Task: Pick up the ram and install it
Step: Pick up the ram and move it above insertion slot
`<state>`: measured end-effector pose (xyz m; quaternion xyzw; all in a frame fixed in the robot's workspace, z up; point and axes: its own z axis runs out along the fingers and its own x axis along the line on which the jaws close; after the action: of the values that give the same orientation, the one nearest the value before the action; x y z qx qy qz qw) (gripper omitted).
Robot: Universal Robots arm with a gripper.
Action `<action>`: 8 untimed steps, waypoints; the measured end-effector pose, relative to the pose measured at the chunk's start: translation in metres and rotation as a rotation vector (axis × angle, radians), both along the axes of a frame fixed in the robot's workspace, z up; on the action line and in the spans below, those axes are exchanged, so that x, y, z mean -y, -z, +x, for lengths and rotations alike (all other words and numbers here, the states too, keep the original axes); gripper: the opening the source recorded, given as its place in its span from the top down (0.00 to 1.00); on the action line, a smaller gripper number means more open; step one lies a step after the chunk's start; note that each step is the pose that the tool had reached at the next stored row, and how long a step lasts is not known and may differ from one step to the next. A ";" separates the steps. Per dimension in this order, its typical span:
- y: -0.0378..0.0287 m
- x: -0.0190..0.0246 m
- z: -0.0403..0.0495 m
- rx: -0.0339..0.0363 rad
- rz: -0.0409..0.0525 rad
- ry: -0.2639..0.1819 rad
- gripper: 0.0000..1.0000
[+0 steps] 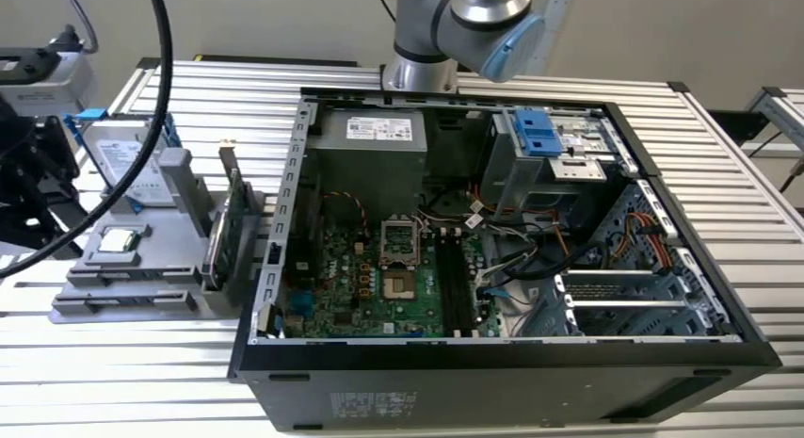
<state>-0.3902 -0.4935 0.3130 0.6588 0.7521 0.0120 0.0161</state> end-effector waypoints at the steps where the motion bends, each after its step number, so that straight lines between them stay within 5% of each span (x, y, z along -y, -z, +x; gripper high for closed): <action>1: 0.0002 0.0000 0.0000 0.0000 0.0000 0.014 0.00; 8: 0.0015 0.0000 -0.0003 0.0000 0.0000 0.108 0.00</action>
<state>-0.3905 -0.4935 0.3115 0.6986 0.7152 0.0111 0.0167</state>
